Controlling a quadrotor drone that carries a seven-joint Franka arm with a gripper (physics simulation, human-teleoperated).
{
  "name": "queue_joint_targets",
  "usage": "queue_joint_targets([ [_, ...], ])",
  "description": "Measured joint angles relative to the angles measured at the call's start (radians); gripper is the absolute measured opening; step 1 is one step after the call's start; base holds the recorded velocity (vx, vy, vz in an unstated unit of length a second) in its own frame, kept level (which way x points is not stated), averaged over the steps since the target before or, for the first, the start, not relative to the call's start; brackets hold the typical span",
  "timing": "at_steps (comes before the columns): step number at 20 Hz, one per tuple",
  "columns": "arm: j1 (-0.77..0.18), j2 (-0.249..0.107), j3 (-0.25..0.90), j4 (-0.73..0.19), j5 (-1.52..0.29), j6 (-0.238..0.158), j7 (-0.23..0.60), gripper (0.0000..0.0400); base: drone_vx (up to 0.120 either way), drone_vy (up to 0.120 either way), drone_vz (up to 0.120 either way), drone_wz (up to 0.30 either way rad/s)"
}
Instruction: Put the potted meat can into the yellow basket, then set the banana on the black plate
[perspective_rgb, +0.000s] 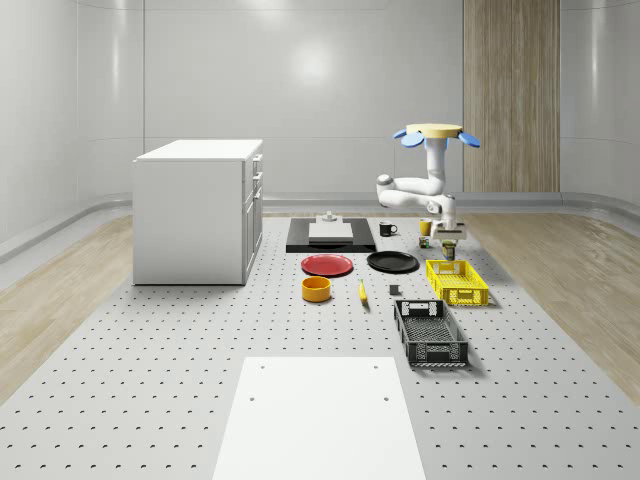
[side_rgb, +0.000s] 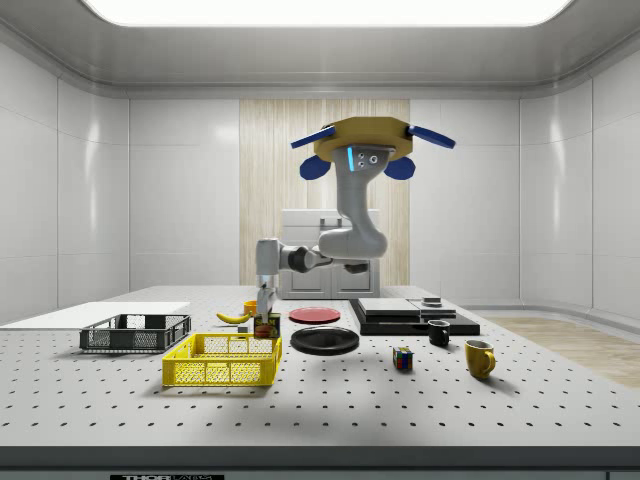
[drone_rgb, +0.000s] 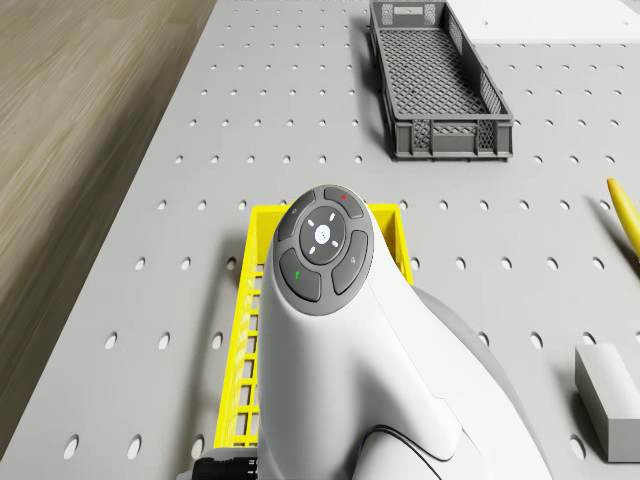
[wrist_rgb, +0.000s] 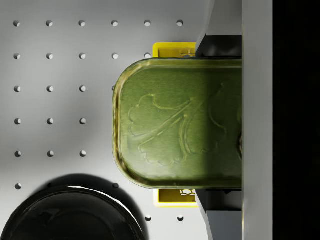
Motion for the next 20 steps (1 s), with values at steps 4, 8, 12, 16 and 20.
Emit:
queue_joint_targets([
  [4, -0.001, -0.004, 0.001, 0.000, 0.002, 0.004, 0.001, 0.0292, 0.120, 0.000, -0.050, 0.000],
  [8, -0.002, -0.008, 0.001, 0.000, 0.003, 0.007, 0.002, 0.0292, 0.120, 0.000, -0.070, 0.000],
  [12, -0.003, -0.011, 0.002, 0.000, 0.004, 0.010, 0.002, 0.0292, 0.120, 0.000, -0.120, 0.000],
  [16, -0.003, -0.014, 0.002, 0.001, 0.005, 0.014, 0.003, 0.0292, 0.060, 0.000, -0.010, 0.000],
  [20, -0.007, -0.019, -0.030, 0.007, -0.023, 0.028, 0.002, 0.0291, 0.000, 0.000, 0.000, 0.000],
])
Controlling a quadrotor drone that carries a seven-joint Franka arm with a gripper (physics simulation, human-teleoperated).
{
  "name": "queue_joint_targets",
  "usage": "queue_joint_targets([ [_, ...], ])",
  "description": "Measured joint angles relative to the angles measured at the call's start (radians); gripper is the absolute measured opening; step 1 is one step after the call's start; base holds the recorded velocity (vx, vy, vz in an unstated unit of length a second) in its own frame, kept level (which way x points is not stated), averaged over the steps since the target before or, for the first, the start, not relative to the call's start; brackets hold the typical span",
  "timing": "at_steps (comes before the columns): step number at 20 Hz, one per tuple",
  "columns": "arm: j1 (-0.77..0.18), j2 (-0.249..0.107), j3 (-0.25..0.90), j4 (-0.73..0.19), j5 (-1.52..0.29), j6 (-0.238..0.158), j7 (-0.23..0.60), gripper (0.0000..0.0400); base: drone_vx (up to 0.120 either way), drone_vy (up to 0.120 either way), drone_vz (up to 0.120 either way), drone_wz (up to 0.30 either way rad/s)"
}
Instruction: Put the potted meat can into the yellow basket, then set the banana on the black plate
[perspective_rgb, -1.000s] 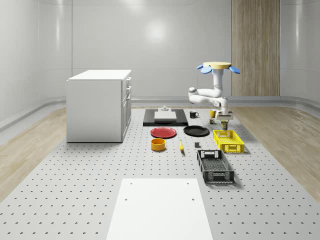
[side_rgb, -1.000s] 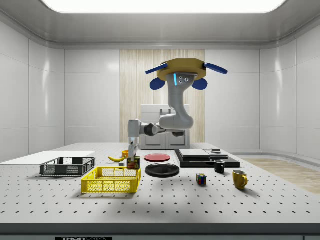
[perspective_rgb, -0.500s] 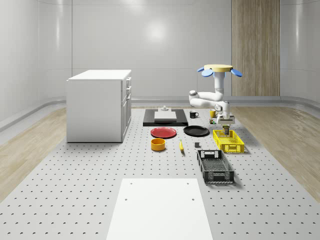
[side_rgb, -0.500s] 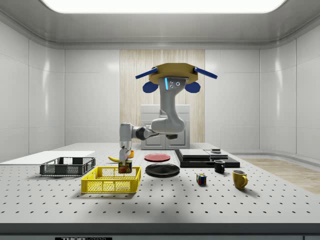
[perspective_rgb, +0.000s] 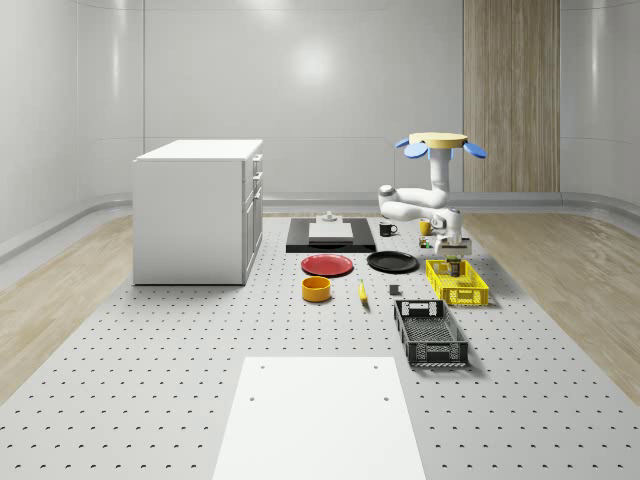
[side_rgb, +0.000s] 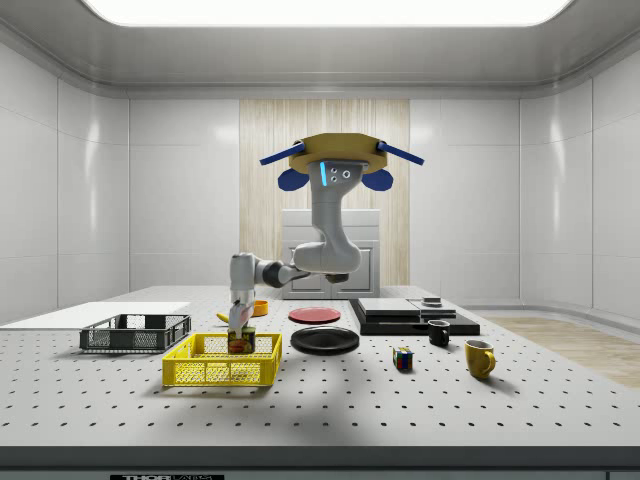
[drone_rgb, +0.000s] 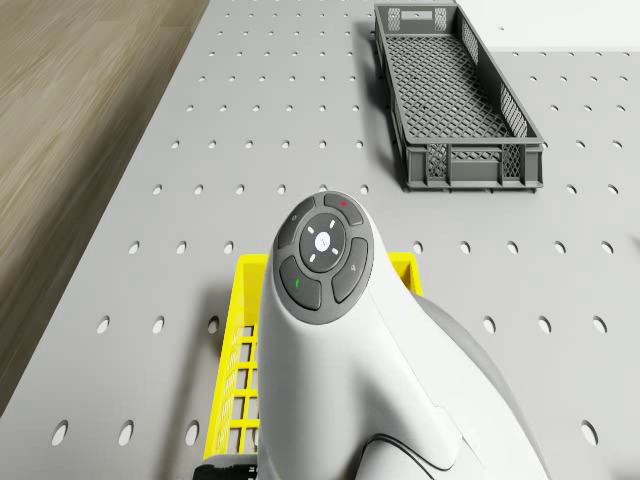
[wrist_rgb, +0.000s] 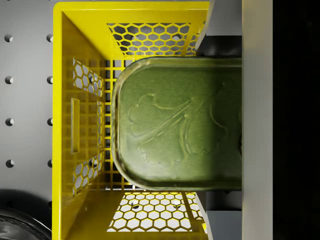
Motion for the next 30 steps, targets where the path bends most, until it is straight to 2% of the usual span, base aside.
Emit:
queue_joint_targets([
  [7, -0.013, -0.005, -0.091, 0.023, -0.085, 0.037, -0.001, 0.0291, 0.000, 0.000, 0.000, 0.000],
  [8, -0.015, -0.005, -0.102, 0.027, -0.095, 0.042, -0.002, 0.0307, 0.000, 0.000, 0.000, 0.000],
  [9, -0.016, -0.005, -0.111, 0.029, -0.105, 0.056, -0.002, 0.0358, 0.000, 0.000, 0.000, 0.000],
  [10, 0.007, -0.008, -0.114, 0.039, -0.093, 0.077, -0.084, 0.0400, 0.000, 0.000, 0.000, 0.000],
  [11, 0.049, -0.029, -0.116, 0.049, -0.066, 0.127, -0.171, 0.0400, 0.000, 0.000, 0.080, 0.000],
  [12, 0.061, -0.056, -0.116, 0.044, -0.058, 0.151, -0.175, 0.0400, 0.000, 0.000, 0.120, 0.000],
  [15, 0.025, -0.051, -0.111, 0.037, -0.068, 0.124, -0.099, 0.0400, 0.000, 0.000, 0.120, 0.000],
  [19, -0.004, -0.044, -0.107, 0.033, -0.075, 0.100, -0.044, 0.0400, 0.030, -0.030, 0.120, 0.000],
  [30, -0.023, -0.033, -0.104, 0.031, -0.082, 0.076, -0.004, 0.0400, 0.120, -0.120, 0.011, 0.000],
])
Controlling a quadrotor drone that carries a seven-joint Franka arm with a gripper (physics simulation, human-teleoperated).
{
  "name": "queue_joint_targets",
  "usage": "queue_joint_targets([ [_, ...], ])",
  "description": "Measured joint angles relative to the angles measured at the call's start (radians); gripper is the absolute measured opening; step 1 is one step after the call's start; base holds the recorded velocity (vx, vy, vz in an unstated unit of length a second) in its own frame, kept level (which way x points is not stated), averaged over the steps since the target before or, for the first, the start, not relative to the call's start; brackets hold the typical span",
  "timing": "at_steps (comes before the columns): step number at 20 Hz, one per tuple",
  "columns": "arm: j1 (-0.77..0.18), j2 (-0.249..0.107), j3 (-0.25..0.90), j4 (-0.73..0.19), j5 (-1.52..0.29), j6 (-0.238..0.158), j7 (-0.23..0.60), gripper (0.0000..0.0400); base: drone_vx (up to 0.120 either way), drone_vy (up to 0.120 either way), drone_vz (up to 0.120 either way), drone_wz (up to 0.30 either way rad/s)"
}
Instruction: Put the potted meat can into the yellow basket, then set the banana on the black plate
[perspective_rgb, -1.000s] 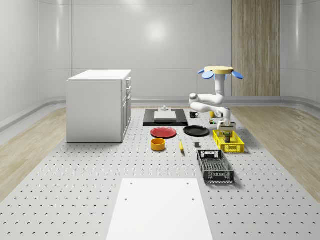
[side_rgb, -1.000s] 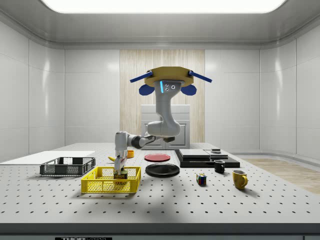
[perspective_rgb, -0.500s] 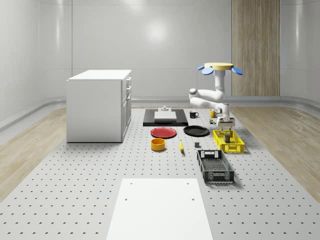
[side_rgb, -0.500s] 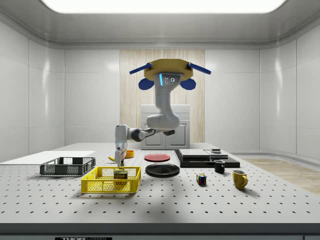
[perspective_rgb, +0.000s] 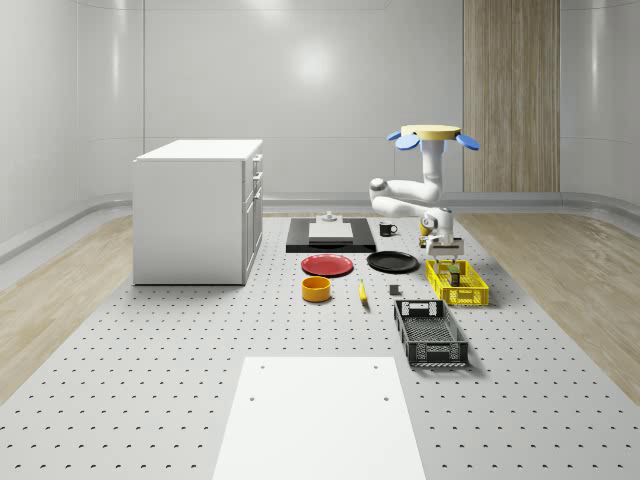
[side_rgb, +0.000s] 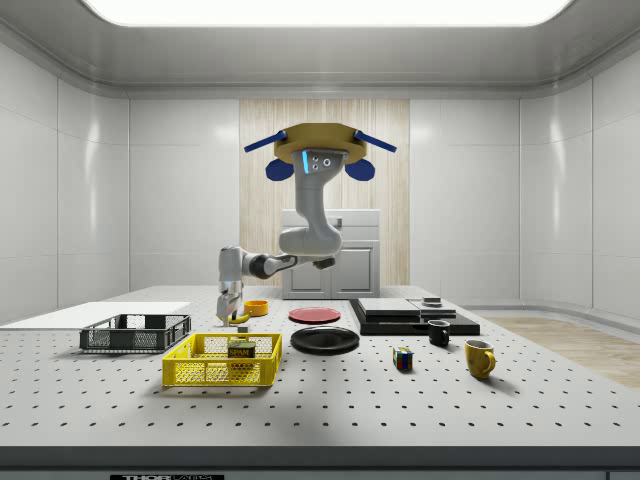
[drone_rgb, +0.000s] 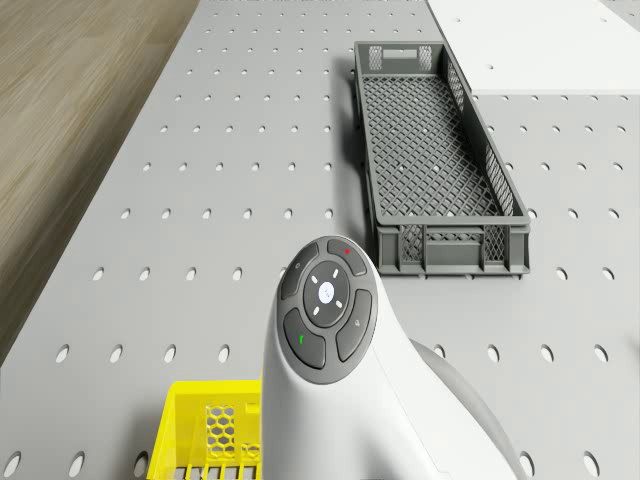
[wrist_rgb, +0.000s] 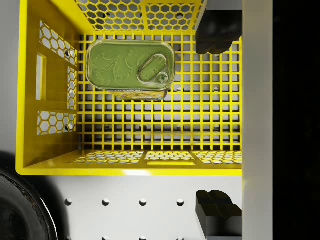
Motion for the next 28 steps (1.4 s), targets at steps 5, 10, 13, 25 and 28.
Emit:
queue_joint_targets([
  [5, 0.000, 0.003, 0.000, 0.000, -0.002, -0.005, 0.003, 0.0400, 0.080, -0.120, 0.000, 0.000],
  [10, 0.000, 0.006, 0.000, 0.000, -0.003, -0.008, 0.003, 0.0400, 0.088, -0.120, 0.000, 0.000],
  [13, 0.001, 0.008, 0.000, -0.001, -0.004, -0.010, 0.003, 0.0400, 0.067, -0.120, 0.000, 0.000],
  [25, 0.003, 0.014, -0.001, -0.001, -0.006, -0.016, 0.002, 0.0400, 0.020, -0.120, -0.037, 0.000],
  [28, 0.003, 0.015, -0.001, -0.001, -0.007, -0.017, 0.001, 0.0400, 0.000, -0.120, -0.053, 0.000],
])
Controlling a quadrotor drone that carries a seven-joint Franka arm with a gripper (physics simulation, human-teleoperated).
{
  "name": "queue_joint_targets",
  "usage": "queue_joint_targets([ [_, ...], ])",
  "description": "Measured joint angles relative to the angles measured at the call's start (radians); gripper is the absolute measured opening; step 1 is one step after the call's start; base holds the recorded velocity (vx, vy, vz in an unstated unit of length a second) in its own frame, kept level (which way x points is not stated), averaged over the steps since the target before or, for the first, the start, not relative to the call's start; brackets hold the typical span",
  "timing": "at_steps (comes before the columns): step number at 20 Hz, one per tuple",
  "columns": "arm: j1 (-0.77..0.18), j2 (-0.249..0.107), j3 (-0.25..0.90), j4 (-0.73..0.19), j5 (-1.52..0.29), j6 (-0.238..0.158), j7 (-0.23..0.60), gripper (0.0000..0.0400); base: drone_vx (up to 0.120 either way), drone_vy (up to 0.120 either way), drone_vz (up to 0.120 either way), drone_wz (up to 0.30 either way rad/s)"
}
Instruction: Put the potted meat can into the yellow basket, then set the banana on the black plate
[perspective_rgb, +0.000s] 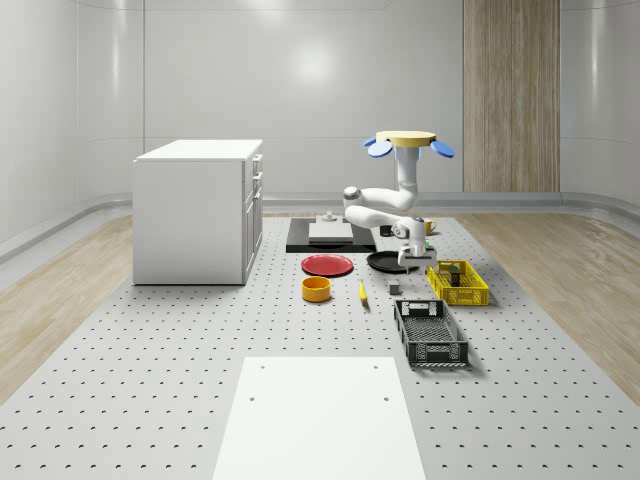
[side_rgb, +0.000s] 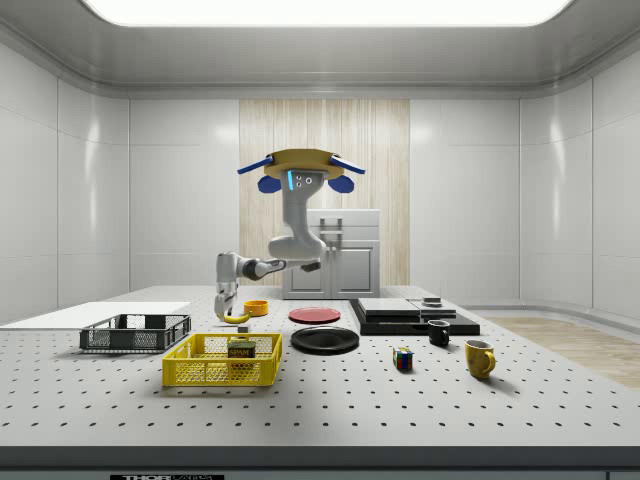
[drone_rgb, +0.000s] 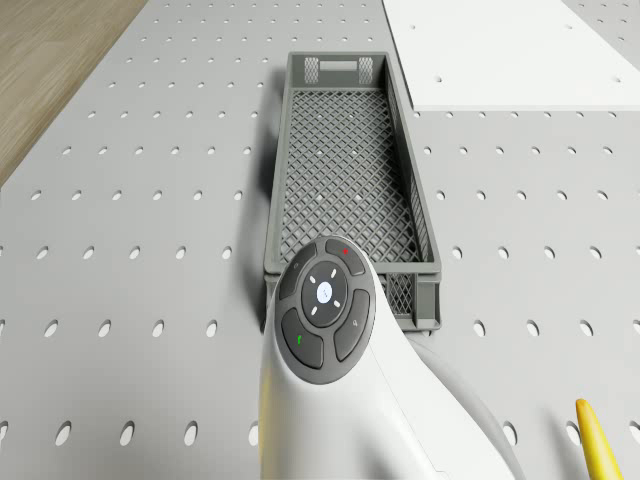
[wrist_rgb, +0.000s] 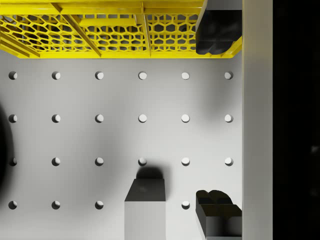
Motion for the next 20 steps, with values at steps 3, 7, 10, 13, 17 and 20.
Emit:
queue_joint_targets([
  [3, 0.001, 0.001, 0.000, 0.000, -0.001, -0.001, 0.000, 0.0400, 0.000, -0.120, 0.000, 0.000],
  [7, 0.001, 0.003, 0.000, 0.000, -0.001, -0.003, -0.001, 0.0400, 0.000, -0.120, 0.000, 0.000],
  [10, 0.002, 0.004, -0.001, 0.000, -0.002, -0.004, -0.001, 0.0400, 0.000, -0.120, -0.040, 0.000],
  [13, 0.002, 0.005, -0.001, 0.000, -0.002, -0.005, -0.001, 0.0400, 0.000, -0.120, -0.120, 0.000],
  [17, 0.003, 0.007, -0.001, 0.000, -0.003, -0.006, -0.002, 0.0400, 0.000, -0.120, -0.040, 0.000],
  [20, 0.003, 0.008, -0.001, -0.001, -0.003, -0.007, -0.002, 0.0400, 0.000, -0.120, -0.013, 0.000],
])
